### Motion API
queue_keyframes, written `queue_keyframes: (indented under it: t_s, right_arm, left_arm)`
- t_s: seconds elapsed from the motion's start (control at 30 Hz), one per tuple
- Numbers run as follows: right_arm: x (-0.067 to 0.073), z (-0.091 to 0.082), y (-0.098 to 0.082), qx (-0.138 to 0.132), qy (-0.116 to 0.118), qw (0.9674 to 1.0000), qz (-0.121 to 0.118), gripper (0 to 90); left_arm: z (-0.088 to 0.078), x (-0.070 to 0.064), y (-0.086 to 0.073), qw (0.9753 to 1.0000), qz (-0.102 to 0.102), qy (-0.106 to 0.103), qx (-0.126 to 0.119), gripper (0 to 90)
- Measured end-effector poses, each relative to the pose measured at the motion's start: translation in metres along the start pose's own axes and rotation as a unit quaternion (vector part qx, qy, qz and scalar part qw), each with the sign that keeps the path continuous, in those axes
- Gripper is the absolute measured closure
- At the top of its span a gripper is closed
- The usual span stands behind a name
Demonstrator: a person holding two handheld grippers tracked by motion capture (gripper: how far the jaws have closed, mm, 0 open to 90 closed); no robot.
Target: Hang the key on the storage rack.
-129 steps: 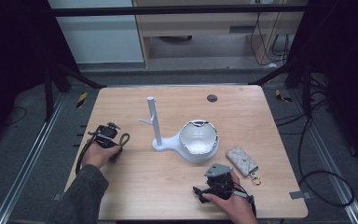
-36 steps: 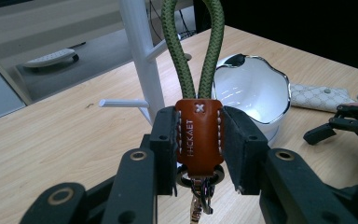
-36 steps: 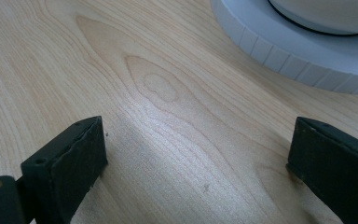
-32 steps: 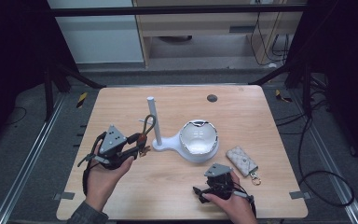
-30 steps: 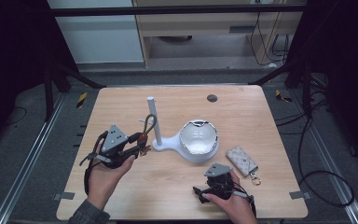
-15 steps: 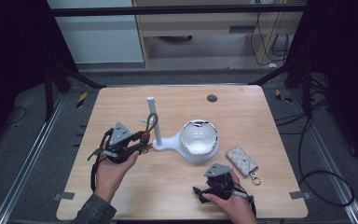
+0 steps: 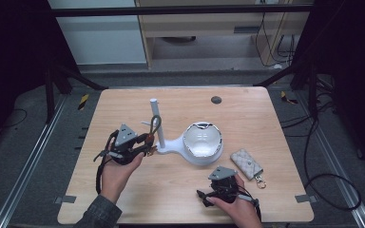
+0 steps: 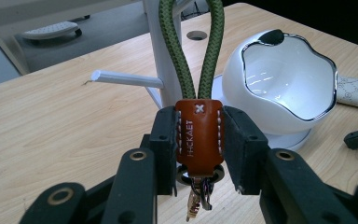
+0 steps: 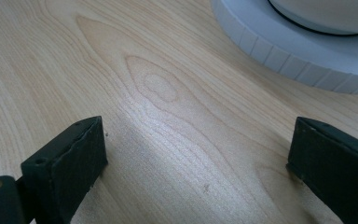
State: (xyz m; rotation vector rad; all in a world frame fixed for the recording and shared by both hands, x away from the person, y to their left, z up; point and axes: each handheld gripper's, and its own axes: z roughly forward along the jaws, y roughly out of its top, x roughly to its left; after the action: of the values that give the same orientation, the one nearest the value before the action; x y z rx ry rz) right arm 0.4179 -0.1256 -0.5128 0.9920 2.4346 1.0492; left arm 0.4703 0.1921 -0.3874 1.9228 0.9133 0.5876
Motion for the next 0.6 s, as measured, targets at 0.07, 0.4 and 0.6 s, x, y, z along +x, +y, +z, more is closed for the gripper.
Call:
queue_keyframes:
  t_s: [0.07, 0.4, 0.6]
  right_arm:
    - [0.0000, 0.0000, 0.0000, 0.000, 0.000, 1.0000, 0.000, 4.3]
    - [0.0000, 0.0000, 0.0000, 0.000, 0.000, 1.0000, 0.000, 4.2]
    - [0.0000, 0.0000, 0.0000, 0.000, 0.000, 1.0000, 0.000, 4.2]
  left_arm:
    - [0.0008, 0.0004, -0.0004, 1.0000, 0.000, 0.000, 0.002, 65.8]
    - [0.0069, 0.0008, -0.0003, 0.9999, -0.011, -0.004, 0.006, 65.7]
    - [0.0086, 0.0016, 0.0004, 0.9999, -0.009, -0.003, 0.010, 65.7]
